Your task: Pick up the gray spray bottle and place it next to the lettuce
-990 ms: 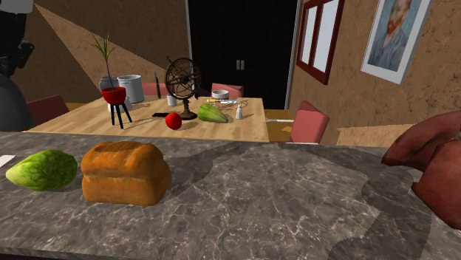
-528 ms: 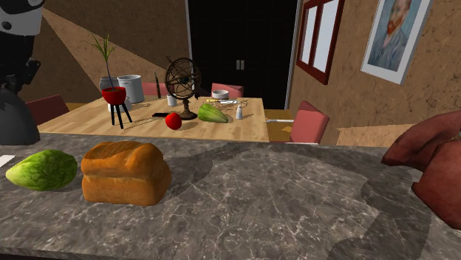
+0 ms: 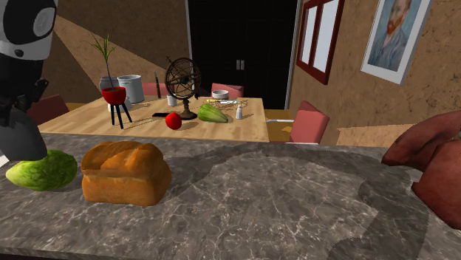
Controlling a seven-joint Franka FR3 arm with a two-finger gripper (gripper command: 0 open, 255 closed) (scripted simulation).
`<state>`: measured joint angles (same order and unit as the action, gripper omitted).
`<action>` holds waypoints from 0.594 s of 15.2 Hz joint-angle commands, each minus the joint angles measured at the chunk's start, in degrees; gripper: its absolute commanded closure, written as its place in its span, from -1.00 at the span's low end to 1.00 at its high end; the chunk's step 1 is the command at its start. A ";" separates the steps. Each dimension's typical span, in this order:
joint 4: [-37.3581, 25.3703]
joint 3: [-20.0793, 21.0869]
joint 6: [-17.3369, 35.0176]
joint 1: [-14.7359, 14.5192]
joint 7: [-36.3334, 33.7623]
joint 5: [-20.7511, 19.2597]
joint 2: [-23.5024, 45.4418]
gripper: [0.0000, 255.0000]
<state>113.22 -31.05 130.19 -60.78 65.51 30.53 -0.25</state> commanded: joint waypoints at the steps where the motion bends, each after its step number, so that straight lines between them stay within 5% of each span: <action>1: 0.74 0.02 1.15 -0.03 1.05 1.05 0.72 1.00; 9: 4.06 0.25 5.42 0.00 5.57 5.36 3.11 1.00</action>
<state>116.88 -30.82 135.03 -60.84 70.30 35.15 2.45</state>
